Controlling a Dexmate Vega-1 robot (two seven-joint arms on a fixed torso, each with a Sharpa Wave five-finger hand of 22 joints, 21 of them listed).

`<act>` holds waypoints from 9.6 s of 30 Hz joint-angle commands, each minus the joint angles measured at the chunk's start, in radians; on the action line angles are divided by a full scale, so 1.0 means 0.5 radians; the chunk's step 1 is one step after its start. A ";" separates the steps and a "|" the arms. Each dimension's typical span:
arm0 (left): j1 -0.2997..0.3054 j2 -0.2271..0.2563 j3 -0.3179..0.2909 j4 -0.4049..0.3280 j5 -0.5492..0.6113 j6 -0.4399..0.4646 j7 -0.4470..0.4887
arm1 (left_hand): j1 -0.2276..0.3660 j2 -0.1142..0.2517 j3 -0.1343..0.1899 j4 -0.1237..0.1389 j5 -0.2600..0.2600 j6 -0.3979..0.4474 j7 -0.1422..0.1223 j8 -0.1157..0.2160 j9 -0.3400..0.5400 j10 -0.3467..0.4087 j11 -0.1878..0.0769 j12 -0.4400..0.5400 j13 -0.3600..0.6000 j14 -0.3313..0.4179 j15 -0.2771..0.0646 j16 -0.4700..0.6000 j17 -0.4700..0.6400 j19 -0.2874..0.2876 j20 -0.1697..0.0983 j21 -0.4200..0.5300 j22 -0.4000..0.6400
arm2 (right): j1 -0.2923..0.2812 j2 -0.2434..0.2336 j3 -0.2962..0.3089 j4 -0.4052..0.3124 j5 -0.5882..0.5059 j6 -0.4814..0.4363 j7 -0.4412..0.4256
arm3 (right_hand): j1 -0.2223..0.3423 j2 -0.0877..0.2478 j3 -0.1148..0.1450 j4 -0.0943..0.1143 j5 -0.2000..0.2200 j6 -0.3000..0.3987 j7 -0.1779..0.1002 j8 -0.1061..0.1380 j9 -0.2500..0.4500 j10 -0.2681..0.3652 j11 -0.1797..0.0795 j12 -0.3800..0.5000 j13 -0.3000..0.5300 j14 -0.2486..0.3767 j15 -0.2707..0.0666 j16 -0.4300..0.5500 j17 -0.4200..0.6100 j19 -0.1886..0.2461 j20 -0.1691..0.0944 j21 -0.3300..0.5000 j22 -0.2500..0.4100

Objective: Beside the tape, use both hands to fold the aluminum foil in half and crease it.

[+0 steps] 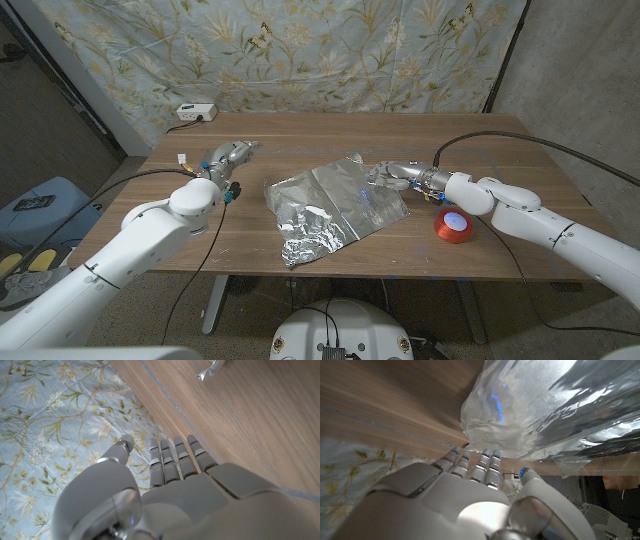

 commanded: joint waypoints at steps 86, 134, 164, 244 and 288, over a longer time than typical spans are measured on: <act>-0.298 -0.434 0.030 -0.214 -0.481 1.348 0.865 | 0.119 0.023 -0.108 0.001 0.039 0.109 0.134 0.017 0.065 0.193 0.087 0.175 0.187 0.248 0.046 0.016 0.062 0.206 0.101 0.131 0.037 | -0.091 -0.124 0.001 -0.118 -0.176 0.023 0.057 | -0.106 -0.028 0.015 -0.006 0.023 0.091 0.014 0.014 0.007 0.106 0.028 0.006 0.001 -0.039 -0.114 0.003 -0.012 -0.153 -0.153 0.016 0.007; -0.355 -0.202 0.202 -0.336 -0.049 1.326 0.516 | 0.340 0.041 -0.239 -0.016 0.020 0.011 0.135 0.076 0.220 -0.024 0.100 0.431 0.538 0.144 0.062 0.129 0.328 0.139 0.078 0.135 0.057 | 0.000 -0.062 -0.028 0.024 -0.163 0.107 0.048 | -0.119 -0.035 0.026 -0.027 0.023 0.085 0.016 0.006 0.008 0.098 0.036 -0.001 0.002 -0.036 -0.114 0.002 -0.017 -0.149 -0.156 0.025 0.006; -0.484 -0.271 0.347 -0.327 0.102 1.809 0.455 | 0.436 -0.017 -0.240 0.011 0.051 0.204 0.238 0.148 0.251 -0.195 0.176 0.490 0.640 0.055 0.125 0.070 0.340 0.105 0.101 0.143 0.063 | -0.010 -0.062 -0.032 0.078 -0.137 0.156 0.002 | -0.125 -0.035 0.035 -0.037 0.024 0.075 0.020 0.001 0.008 0.082 0.042 -0.007 0.002 -0.034 -0.114 0.002 -0.018 -0.144 -0.156 0.028 0.006; -1.271 0.021 1.146 -0.010 -1.137 1.856 1.219 | 0.324 0.019 -0.442 0.010 0.066 0.077 0.314 -0.046 0.090 -0.570 0.393 0.498 0.801 -0.281 0.309 0.054 0.504 -0.232 0.217 0.269 0.256 | 0.040 -0.010 -0.038 0.269 -0.071 0.355 -0.098 | -0.144 -0.044 0.055 -0.065 0.021 0.062 0.019 -0.002 0.008 0.071 0.066 -0.004 0.003 -0.024 -0.106 0.004 -0.018 -0.120 -0.153 0.033 0.005; -1.329 0.025 1.348 -0.052 -0.945 1.856 1.219 | 0.512 0.027 -0.349 0.004 0.192 0.148 0.314 -0.024 0.142 -0.514 0.381 0.573 0.849 -0.207 0.297 0.126 0.554 -0.214 0.218 0.384 0.258 | 0.056 -0.011 -0.057 0.347 -0.050 0.370 -0.143 | -0.157 -0.045 0.064 -0.075 0.020 0.061 0.022 0.000 0.008 0.071 0.067 -0.001 0.004 -0.024 -0.109 0.003 -0.017 -0.117 -0.154 0.031 0.005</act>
